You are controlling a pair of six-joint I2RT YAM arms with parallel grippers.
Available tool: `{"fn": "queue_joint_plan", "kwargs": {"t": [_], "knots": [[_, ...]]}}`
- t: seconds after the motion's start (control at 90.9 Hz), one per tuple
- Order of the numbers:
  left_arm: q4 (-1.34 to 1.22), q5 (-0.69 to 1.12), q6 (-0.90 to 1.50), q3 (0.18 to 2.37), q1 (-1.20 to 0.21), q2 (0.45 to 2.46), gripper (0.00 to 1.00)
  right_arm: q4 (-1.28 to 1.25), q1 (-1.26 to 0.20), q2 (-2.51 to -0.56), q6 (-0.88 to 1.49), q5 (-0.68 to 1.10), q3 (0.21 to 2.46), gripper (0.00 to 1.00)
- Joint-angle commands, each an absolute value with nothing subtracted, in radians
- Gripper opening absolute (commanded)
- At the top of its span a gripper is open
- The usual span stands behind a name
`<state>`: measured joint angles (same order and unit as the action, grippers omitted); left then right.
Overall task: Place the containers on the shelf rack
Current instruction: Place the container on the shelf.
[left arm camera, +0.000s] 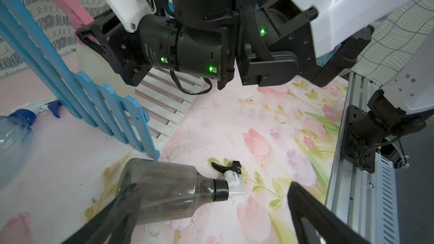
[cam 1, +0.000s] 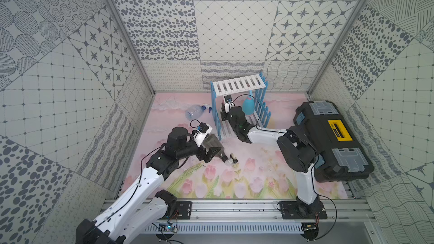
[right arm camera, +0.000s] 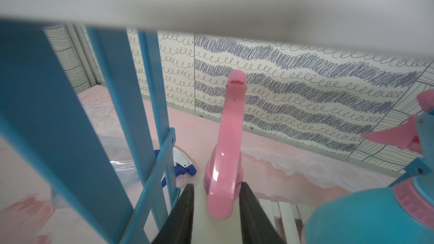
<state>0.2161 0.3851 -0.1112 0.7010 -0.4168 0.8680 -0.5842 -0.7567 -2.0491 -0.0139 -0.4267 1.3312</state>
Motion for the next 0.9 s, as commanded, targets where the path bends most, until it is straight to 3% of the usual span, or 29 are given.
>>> {"fn": "queue_joint_plan", "kwargs": {"t": [0.0,0.22,0.341,0.451,0.583,0.891], "knots": [[0.216,0.374,-0.133,0.709,-0.413,0.873,0.99,-0.594,-0.756,-2.063,-0.017,-0.420,1.358,0.40],[0.222,0.336,-0.136,0.713,-0.413,0.858,0.99,-0.593,-0.756,-2.003,-0.017,-0.411,1.302,0.63],[0.216,0.228,-0.135,0.702,-0.401,0.809,0.99,-0.589,-0.755,-1.918,-0.011,-0.410,1.225,0.80],[0.219,0.207,-0.123,0.700,-0.378,0.789,0.99,-0.576,-0.756,-1.802,-0.012,-0.394,1.136,0.89],[0.238,0.215,-0.100,0.740,-0.334,0.833,0.99,-0.510,-0.756,-1.626,-0.012,-0.358,1.036,0.97],[0.440,0.277,-0.113,1.125,-0.167,1.251,0.99,-0.219,-0.722,-1.241,0.052,-0.146,0.898,0.97]]}}
